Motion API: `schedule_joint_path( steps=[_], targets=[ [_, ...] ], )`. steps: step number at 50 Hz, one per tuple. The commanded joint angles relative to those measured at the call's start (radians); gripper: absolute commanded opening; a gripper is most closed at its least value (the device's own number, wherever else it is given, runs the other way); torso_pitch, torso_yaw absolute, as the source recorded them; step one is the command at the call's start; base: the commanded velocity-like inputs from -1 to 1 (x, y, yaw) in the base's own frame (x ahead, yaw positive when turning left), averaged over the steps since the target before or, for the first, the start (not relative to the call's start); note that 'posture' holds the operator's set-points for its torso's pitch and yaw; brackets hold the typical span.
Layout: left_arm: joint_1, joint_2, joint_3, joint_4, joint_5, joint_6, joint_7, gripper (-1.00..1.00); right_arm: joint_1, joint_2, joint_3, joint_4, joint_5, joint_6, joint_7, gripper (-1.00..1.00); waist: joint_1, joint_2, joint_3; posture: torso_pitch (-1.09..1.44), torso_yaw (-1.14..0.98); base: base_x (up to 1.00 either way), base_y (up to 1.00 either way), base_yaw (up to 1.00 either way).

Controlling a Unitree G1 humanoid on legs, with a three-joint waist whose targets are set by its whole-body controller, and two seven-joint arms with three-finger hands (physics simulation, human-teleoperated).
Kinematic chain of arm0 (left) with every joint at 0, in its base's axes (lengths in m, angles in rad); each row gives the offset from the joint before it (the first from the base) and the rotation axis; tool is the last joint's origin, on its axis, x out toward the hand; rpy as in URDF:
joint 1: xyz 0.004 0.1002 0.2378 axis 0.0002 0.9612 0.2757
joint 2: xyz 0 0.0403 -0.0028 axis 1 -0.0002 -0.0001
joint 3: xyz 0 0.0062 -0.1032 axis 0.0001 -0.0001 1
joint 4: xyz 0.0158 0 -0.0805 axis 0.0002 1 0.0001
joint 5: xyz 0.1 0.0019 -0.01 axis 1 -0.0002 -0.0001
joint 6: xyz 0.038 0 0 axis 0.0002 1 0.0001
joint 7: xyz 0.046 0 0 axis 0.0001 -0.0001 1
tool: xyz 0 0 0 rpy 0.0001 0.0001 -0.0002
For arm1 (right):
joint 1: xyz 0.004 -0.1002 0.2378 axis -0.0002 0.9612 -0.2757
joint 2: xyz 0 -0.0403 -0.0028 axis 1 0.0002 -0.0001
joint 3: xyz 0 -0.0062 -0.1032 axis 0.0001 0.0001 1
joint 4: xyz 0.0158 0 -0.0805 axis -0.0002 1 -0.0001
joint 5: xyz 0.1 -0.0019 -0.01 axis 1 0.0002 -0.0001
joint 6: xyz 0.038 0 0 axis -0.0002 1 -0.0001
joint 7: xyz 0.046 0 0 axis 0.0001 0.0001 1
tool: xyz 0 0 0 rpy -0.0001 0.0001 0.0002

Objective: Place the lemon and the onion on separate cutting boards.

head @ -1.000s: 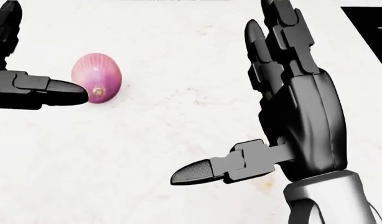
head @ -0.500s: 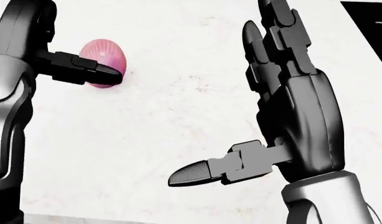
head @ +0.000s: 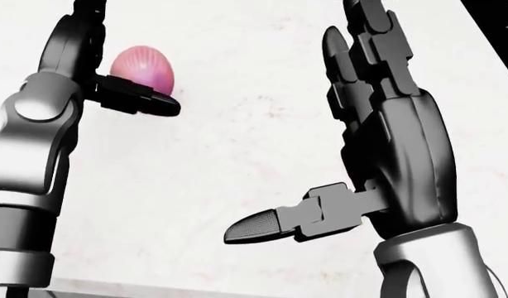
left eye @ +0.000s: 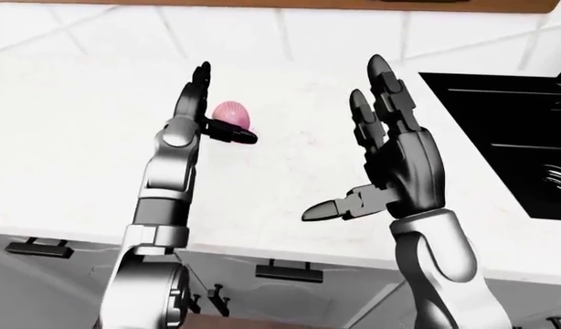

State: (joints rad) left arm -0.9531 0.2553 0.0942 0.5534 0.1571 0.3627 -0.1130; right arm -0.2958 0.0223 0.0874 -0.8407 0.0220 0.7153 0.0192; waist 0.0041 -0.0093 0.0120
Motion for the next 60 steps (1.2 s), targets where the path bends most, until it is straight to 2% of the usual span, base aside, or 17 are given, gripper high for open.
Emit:
schedule_joint_path(
  steps=[1, 19, 21, 23, 24, 26, 28, 31, 32, 35, 36, 42, 44, 49, 56, 60],
  targets=[
    [-0.049, 0.011, 0.008, 0.000, 0.002, -0.064, 0.017, 1.00, -0.021, 0.001, 0.002, -0.032, 0.001, -0.024, -0.001, 1.00, 0.000, 0.003, -0.026, 0.00, 0.00, 0.00, 0.00, 0.00],
    [-0.059, -0.002, -0.010, 0.133, 0.042, -0.141, 0.033, 1.00, -0.001, 0.002, 0.007, -0.026, 0.003, -0.046, 0.002, 1.00, -0.005, 0.008, -0.029, 0.00, 0.00, 0.00, 0.00, 0.00],
    [-0.057, -0.002, -0.009, 0.137, 0.047, -0.142, 0.031, 0.85, -0.003, 0.002, 0.006, -0.028, 0.003, -0.042, 0.002, 1.00, -0.005, 0.008, -0.029, 0.00, 0.00, 0.00, 0.00, 0.00],
    [-0.059, -0.003, -0.008, 0.141, 0.047, -0.145, 0.030, 0.37, -0.004, 0.003, 0.009, -0.026, 0.002, -0.042, 0.002, 1.00, -0.006, 0.009, -0.030, 0.00, 0.00, 0.00, 0.00, 0.00],
    [-0.058, -0.004, -0.008, 0.138, 0.048, -0.143, 0.030, 0.24, -0.004, 0.003, 0.008, -0.023, 0.002, -0.045, 0.003, 1.00, -0.006, 0.010, -0.029, 0.00, 0.00, 0.00, 0.00, 0.00],
    [-0.060, -0.005, -0.007, 0.141, 0.048, -0.143, 0.029, 0.12, -0.003, 0.003, 0.009, -0.020, 0.001, -0.048, 0.004, 1.00, -0.008, 0.011, -0.029, 0.00, 0.00, 0.00, 0.00, 0.00],
    [-0.063, -0.003, -0.009, 0.154, 0.055, -0.151, 0.035, -0.11, -0.003, 0.004, 0.009, -0.020, 0.003, -0.050, 0.005, 1.00, -0.008, 0.011, -0.028, 0.00, 0.00, 0.00, 0.00, 0.00],
    [-0.056, -0.004, -0.010, 0.144, 0.059, -0.149, 0.034, -0.32, -0.003, 0.004, 0.010, -0.022, 0.002, -0.049, 0.005, 1.00, -0.009, 0.012, -0.028, 0.00, 0.00, 0.00, 0.00, 0.00],
    [-0.052, -0.004, -0.010, 0.135, 0.060, -0.147, 0.034, -0.43, -0.002, 0.005, 0.010, -0.025, 0.002, -0.048, 0.005, 1.00, -0.010, 0.013, -0.028, 0.00, 0.00, 0.00, 0.00, 0.00],
    [-0.040, -0.006, -0.005, 0.086, 0.057, -0.126, 0.032, -0.93, -0.003, 0.005, 0.012, -0.024, 0.000, -0.047, 0.005, 1.00, -0.012, 0.014, -0.027, 0.00, 0.00, 0.00, 0.00, 0.00],
    [-0.039, -0.004, -0.002, 0.069, 0.054, -0.115, 0.031, -1.00, -0.004, 0.005, 0.013, -0.024, -0.001, -0.046, 0.005, 1.00, -0.012, 0.015, -0.027, 0.00, 0.00, 0.00, 0.00, 0.00],
    [-0.001, 0.006, 0.009, -0.172, 0.033, 0.024, 0.004, -1.00, -0.014, 0.006, 0.013, -0.037, -0.005, -0.026, 0.004, 1.00, -0.017, 0.017, -0.023, 0.00, 0.00, 0.00, 0.00, 0.00],
    [0.020, 0.014, 0.015, -0.345, 0.027, 0.140, -0.026, -1.00, -0.024, 0.006, 0.014, -0.050, -0.006, -0.009, 0.003, 1.00, -0.018, 0.017, -0.021, 0.00, 0.00, 0.00, 0.00, 0.00],
    [0.051, 0.027, 0.019, -0.595, 0.024, 0.308, -0.070, -1.00, -0.035, 0.004, 0.009, -0.069, -0.006, 0.014, 0.003, 1.00, -0.019, 0.018, -0.013, 0.00, 0.00, 0.00, 0.00, 0.00],
    [0.030, 0.053, 0.030, -0.817, 0.018, 0.495, -0.121, -1.00, -0.049, 0.000, 0.001, -0.098, 0.000, 0.048, -0.005, 1.00, -0.016, 0.018, -0.008, 0.00, 0.00, 0.00, 0.00, 0.00],
    [0.019, 0.066, 0.041, -0.888, 0.008, 0.560, -0.135, -1.00, -0.047, -0.001, 0.015, -0.098, -0.012, 0.052, -0.011, 1.00, -0.015, 0.016, -0.004, 0.00, 0.00, 0.00, 0.00, 0.00]
  ],
)
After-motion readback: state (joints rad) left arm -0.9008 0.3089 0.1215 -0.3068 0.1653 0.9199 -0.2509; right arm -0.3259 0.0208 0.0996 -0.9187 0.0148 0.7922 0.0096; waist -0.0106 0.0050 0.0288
